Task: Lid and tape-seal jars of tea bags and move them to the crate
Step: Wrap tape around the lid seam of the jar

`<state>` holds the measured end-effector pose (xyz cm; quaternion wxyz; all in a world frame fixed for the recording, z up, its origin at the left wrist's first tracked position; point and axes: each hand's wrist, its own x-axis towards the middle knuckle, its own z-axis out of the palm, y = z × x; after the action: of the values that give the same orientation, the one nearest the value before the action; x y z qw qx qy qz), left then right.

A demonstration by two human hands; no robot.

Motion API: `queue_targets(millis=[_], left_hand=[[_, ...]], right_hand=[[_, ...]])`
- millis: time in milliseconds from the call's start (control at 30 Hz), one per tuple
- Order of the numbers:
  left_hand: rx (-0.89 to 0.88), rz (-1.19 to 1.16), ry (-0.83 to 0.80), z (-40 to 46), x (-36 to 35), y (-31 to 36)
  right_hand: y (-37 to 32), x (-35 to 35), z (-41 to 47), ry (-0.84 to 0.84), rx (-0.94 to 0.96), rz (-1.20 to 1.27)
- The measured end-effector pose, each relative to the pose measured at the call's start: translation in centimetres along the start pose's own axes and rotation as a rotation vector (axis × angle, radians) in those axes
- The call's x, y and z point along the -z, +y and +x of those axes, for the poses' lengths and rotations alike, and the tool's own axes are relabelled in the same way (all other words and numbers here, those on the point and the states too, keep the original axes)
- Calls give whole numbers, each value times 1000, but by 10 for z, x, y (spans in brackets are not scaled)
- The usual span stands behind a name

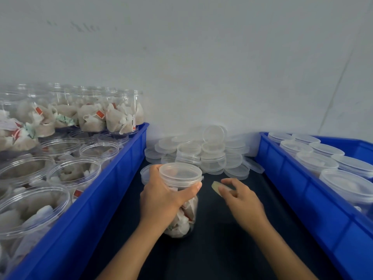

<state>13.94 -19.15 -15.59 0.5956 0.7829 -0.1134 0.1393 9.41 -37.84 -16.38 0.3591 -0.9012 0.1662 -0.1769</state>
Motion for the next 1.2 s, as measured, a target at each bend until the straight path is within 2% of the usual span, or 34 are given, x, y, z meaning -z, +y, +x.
queue_targets(millis=[133,267,367,500,567,633,700,767,867,967,1200], left_hand=[[-10,-19,12,1,-3,-1],[-7,-50,20,-1,-5,0],[-11,-68,10,-3,-5,1],[3,-97,-8,-2,-3,-1],[21,-132,-29,2,-1,-2],[32,-162,-56,6,2,-1],[31,-204,-92,6,3,0],[21,-257,-166,3,1,4],[-23,-293,-270,-3,-5,10],[-36,-329,-313,-5,-6,10],[-18,-389,-319,-11,-10,12]], right_hand=[[-4,-6,1,116,27,-138],[-9,-16,0,117,29,-362],[-6,-31,-7,187,154,-508],[6,-36,-11,26,274,-490],[8,-24,-7,16,294,-516],[2,-6,-5,61,281,-247],[-10,6,-9,34,227,313],[-22,7,-16,-109,171,707],[-32,-8,-25,-325,128,1044],[-40,-14,-31,-389,106,1272],[-38,-10,-31,-416,-2,1477]])
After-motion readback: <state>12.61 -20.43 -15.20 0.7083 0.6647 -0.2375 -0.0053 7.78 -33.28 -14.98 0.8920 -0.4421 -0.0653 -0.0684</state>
